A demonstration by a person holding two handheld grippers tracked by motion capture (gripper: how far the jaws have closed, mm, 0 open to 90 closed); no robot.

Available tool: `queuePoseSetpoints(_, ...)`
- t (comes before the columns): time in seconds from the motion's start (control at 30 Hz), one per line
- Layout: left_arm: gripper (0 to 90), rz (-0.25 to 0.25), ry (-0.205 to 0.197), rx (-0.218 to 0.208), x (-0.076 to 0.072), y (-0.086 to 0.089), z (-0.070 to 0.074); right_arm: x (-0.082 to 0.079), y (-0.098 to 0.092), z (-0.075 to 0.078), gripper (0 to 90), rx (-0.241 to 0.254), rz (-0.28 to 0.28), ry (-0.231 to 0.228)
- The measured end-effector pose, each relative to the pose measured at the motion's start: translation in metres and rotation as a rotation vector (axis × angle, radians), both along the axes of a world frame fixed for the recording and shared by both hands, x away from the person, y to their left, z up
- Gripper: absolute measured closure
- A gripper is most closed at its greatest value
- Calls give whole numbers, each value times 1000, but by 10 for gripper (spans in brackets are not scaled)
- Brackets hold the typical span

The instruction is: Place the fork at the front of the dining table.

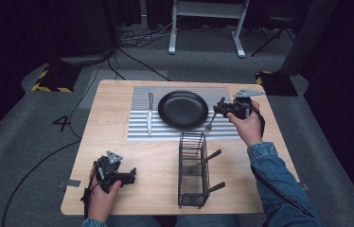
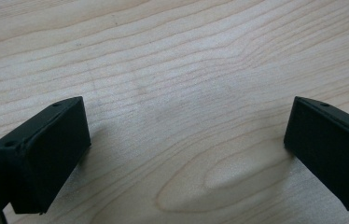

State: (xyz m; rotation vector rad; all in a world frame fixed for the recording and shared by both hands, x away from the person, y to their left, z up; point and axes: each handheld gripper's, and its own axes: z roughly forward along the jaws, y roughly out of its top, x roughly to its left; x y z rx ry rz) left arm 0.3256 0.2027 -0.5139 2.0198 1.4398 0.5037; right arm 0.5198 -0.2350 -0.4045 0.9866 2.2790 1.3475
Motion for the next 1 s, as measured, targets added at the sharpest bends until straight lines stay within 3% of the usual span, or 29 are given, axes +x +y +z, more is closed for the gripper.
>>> queuePoseSetpoints(0.23,4,-2,-1,2,0,0,0,6,-8,-5,594,5,-37,20)
queuePoseSetpoints(0.63,4,-2,0,2,0,0,0,12,-13,-7,489,-29,-99,40)
queuePoseSetpoints(0.8,4,-2,0,2,0,0,0,14,-14,-10,455,-28,-107,62)
queuePoseSetpoints(1.0,4,-2,0,2,0,0,0,17,-16,-13,430,-61,-140,98)
